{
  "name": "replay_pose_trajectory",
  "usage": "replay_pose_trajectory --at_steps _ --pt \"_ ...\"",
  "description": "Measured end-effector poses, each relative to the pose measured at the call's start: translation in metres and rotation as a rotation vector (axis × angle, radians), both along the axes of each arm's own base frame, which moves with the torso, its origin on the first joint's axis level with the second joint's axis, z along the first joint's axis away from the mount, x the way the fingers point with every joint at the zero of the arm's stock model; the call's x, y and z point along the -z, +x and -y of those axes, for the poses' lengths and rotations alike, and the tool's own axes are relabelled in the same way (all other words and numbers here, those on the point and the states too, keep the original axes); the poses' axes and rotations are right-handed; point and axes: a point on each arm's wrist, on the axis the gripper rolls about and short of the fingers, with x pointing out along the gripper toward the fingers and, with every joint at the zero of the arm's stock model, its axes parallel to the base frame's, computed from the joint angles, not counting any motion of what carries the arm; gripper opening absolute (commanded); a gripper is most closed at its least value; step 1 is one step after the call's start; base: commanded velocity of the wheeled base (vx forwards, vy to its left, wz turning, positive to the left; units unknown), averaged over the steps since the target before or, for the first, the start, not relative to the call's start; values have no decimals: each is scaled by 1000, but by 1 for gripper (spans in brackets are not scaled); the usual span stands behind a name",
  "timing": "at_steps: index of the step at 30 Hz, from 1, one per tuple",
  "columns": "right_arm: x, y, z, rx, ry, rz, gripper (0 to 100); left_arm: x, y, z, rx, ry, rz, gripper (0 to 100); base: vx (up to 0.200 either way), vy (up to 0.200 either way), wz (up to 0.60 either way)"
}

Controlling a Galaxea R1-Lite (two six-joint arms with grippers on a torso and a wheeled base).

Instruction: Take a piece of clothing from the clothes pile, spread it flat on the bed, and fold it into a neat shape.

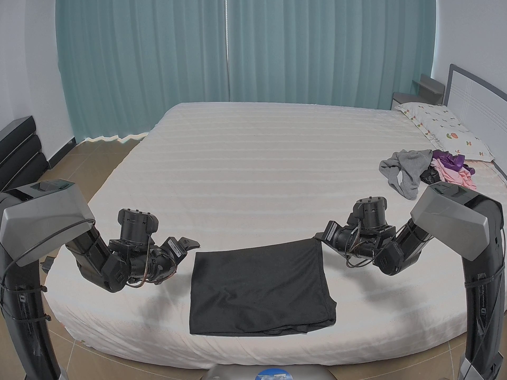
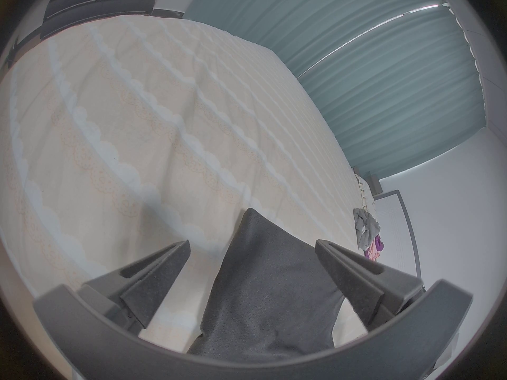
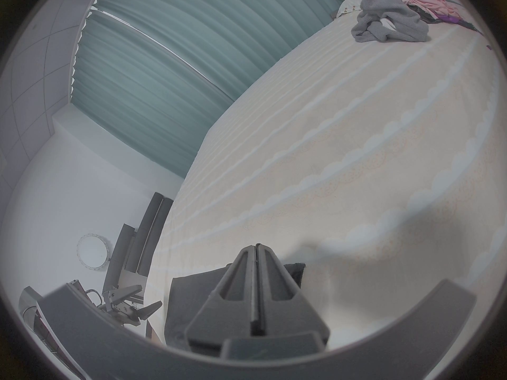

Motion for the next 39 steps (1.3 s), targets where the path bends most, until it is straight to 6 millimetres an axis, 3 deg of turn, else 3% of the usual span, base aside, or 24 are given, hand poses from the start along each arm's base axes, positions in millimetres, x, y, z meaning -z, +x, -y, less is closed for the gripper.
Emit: replay_pose_trajectory --at_steps 17,18,30,35,39 --pt "3 0 2 2 -21 -20 0 0 0 0 0 0 0 100 0 0 0" --pt "3 0 2 1 -23 -21 100 0 0 0 0 0 0 100 0 0 0" --pt "4 -1 7 39 -48 -42 100 -3 0 -2 -6 0 4 100 0 0 0" --pt "-7 -8 27 90 -36 -48 100 -10 -5 -7 -20 -5 10 100 0 0 0" --pt "-26 -29 45 128 -30 -41 100 -19 -15 -12 -30 -7 18 100 0 0 0"
